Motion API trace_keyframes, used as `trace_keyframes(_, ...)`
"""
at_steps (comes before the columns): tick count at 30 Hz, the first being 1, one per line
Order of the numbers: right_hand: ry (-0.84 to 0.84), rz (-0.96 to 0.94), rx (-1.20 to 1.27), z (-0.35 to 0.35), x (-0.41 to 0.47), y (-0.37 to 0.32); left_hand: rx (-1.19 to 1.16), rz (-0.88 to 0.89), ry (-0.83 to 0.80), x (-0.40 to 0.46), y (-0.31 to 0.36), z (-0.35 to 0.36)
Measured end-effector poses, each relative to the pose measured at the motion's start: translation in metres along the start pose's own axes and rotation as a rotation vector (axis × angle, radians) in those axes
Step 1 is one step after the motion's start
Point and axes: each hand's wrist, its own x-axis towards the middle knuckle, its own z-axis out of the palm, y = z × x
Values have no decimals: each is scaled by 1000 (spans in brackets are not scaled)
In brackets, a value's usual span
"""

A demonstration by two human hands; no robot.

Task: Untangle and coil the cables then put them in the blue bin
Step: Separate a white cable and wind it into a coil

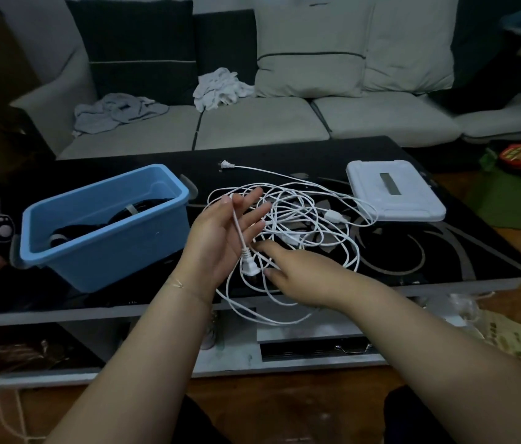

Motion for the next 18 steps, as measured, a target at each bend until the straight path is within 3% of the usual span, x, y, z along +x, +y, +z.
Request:
trace_keyframes(5, 90, -21, -84, -4, -3, -6, 356, 162, -11, 0, -9, 2)
trace_keyframes(8, 119, -6, 5, -9, -3, -8, 653, 245, -13, -1, -13, 2)
trace_keyframes(13, 7, 43, 750, -25, -7, -8, 1241, 404, -58, -2, -11, -5)
trace_keyframes(16, -19, 24, 1001, -38, -14, -4, 1228, 352, -96, -5, -10, -3)
trace_keyframes(18, 1, 54, 1040, -44, -16, 2, 1161, 281, -144, -8, -9, 2)
